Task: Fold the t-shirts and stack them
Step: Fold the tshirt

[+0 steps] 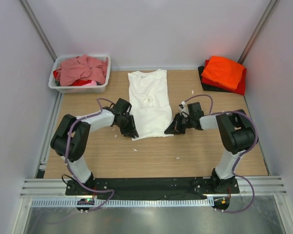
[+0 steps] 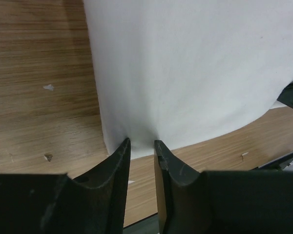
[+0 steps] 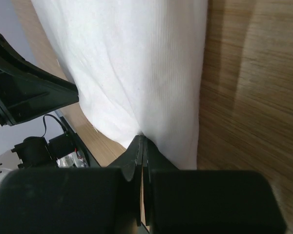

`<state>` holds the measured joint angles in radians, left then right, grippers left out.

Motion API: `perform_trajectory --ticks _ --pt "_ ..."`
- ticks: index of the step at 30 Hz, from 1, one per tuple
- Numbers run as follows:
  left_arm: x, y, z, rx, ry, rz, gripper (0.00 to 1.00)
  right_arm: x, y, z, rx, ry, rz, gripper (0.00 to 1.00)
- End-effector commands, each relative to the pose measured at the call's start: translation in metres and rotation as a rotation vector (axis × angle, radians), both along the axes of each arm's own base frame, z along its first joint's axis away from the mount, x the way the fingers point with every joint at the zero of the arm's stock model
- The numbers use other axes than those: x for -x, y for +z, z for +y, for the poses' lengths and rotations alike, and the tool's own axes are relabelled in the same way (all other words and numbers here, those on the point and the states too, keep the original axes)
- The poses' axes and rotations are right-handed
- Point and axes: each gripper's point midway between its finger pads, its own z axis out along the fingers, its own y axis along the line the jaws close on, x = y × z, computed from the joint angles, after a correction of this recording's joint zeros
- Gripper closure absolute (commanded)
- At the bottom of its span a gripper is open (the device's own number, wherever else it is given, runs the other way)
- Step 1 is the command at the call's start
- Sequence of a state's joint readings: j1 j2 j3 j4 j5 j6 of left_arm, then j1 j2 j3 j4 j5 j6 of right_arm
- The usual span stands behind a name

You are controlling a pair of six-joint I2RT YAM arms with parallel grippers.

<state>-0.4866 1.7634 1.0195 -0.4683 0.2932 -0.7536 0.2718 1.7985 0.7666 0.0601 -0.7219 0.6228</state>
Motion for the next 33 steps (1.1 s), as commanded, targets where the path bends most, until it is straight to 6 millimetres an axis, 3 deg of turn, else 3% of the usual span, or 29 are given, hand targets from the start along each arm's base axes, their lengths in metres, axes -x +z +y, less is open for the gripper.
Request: perform_trajectory --ticks 1,4,7,10,11,12,15,17,19,22,27,33 --pt "0.008 -0.022 0.009 -0.032 0.009 -0.001 0.72 0.02 -0.04 -0.013 0.078 -0.013 0.052 0.99" --pt "0.007 -0.021 0.011 -0.046 0.007 -0.01 0.73 0.019 -0.035 -0.011 0.063 -0.002 0.054 0.99" --pt "-0.007 0.002 0.012 -0.071 -0.004 -0.066 0.72 0.016 -0.017 -0.008 0.048 0.014 0.038 0.91" --pt "-0.023 0.033 0.016 -0.112 -0.024 -0.127 0.69 0.011 0.014 -0.008 0.056 0.027 -0.01 0.78" --pt "-0.024 0.039 0.02 -0.141 -0.037 -0.129 0.68 0.007 0.031 -0.008 0.054 0.026 -0.055 0.69" --pt "-0.035 0.056 0.016 -0.133 -0.035 -0.166 0.68 0.006 0.041 -0.009 0.064 0.026 -0.053 0.66" --pt "-0.036 0.076 0.018 -0.146 -0.04 -0.191 0.67 0.002 0.075 -0.012 0.074 0.022 -0.126 0.62" --pt "-0.035 0.089 0.018 -0.134 -0.035 -0.216 0.65 0.002 0.088 -0.012 0.07 0.019 -0.153 0.61" --pt "-0.026 0.09 0.015 -0.112 -0.037 -0.204 0.65 0.003 0.098 -0.012 0.06 0.016 -0.182 0.61" --pt "-0.015 0.093 0.001 -0.041 -0.046 -0.192 0.65 0.006 0.091 -0.012 0.06 0.021 -0.171 0.62" --pt "0.006 0.075 -0.016 0.038 -0.067 -0.173 0.64 0.009 0.062 -0.015 0.081 0.012 -0.14 0.64" --pt "0.006 0.044 -0.02 0.05 -0.078 -0.171 0.65 0.013 0.014 -0.018 0.099 0.002 -0.077 0.73"
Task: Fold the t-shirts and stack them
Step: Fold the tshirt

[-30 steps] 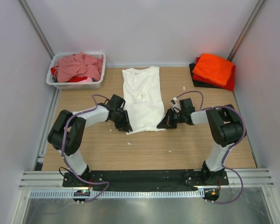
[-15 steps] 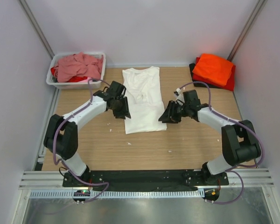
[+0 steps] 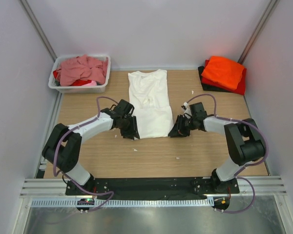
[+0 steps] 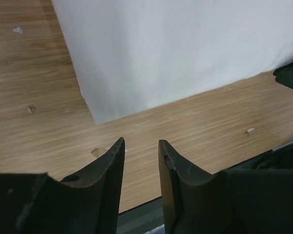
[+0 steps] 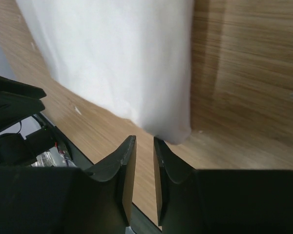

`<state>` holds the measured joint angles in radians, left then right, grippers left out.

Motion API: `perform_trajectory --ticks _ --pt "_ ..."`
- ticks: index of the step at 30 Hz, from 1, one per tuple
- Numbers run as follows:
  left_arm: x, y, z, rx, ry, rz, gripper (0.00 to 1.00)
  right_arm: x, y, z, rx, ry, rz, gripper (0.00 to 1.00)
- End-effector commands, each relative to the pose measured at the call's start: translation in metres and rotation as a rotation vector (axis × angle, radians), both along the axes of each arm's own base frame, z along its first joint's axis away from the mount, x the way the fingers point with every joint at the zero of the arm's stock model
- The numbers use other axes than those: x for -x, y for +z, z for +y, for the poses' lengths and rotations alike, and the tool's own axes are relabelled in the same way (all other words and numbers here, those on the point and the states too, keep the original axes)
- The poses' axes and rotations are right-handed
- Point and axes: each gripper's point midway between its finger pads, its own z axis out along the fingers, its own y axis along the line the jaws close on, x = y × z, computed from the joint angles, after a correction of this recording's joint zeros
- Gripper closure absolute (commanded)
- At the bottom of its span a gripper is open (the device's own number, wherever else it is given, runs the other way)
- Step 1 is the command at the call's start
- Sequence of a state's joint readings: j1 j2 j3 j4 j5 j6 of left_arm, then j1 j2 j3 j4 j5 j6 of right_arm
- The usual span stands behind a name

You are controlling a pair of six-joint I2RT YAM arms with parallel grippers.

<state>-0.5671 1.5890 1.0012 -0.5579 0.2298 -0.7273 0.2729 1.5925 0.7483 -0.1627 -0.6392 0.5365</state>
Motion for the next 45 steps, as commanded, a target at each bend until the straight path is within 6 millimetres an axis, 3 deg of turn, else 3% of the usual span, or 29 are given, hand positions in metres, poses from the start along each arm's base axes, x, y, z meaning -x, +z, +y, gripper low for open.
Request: perform_trajectory --ticks 1,6,8,11,12,13,15,18,19,20,22,24,27,33,45 --pt "-0.018 -0.006 -0.015 0.06 -0.005 -0.054 0.65 -0.007 -0.021 0.0 0.005 -0.009 -0.025 0.74" --pt "-0.018 -0.035 -0.007 -0.009 -0.004 -0.022 0.68 0.009 -0.056 -0.001 -0.006 -0.019 0.05 0.79" --pt "-0.012 -0.038 -0.005 -0.01 -0.009 -0.009 0.69 0.018 -0.056 0.001 -0.026 -0.011 0.065 0.8" --pt "-0.008 -0.025 0.0 -0.01 -0.005 -0.028 0.68 0.03 -0.048 -0.004 -0.024 -0.022 0.05 0.78" --pt "-0.009 -0.022 0.004 -0.03 0.003 -0.042 0.68 0.033 -0.041 -0.007 -0.014 -0.021 0.034 0.76" --pt "-0.008 -0.019 0.008 -0.048 0.004 -0.049 0.67 0.035 -0.036 -0.008 -0.008 -0.026 0.026 0.66" --pt "-0.002 -0.01 0.017 -0.074 0.009 -0.059 0.64 0.041 -0.021 -0.013 -0.002 -0.042 -0.008 0.58" --pt "0.006 0.007 0.023 -0.057 0.021 -0.096 0.57 0.043 -0.002 -0.021 0.021 -0.083 -0.07 0.38" --pt "0.008 0.011 0.024 -0.049 0.034 -0.104 0.46 0.042 0.001 -0.023 0.029 -0.099 -0.085 0.34" --pt "0.011 0.009 0.026 -0.048 0.041 -0.106 0.42 0.041 0.004 -0.026 0.037 -0.116 -0.103 0.32" --pt "0.009 0.015 0.028 -0.039 0.06 -0.143 0.35 0.036 0.008 -0.032 0.069 -0.152 -0.13 0.28" --pt "0.009 0.009 0.032 -0.055 0.073 -0.136 0.35 0.031 0.008 -0.035 0.084 -0.168 -0.14 0.27" --pt "0.009 -0.003 0.037 -0.085 0.107 -0.124 0.42 0.023 -0.004 -0.037 0.117 -0.18 -0.126 0.27" --pt "0.0 -0.023 0.033 -0.057 0.161 -0.145 0.44 0.003 -0.036 -0.035 0.146 -0.192 -0.104 0.34" --pt "-0.002 -0.049 0.038 -0.088 0.189 -0.143 0.46 0.002 -0.046 -0.03 0.122 -0.191 -0.08 0.69"
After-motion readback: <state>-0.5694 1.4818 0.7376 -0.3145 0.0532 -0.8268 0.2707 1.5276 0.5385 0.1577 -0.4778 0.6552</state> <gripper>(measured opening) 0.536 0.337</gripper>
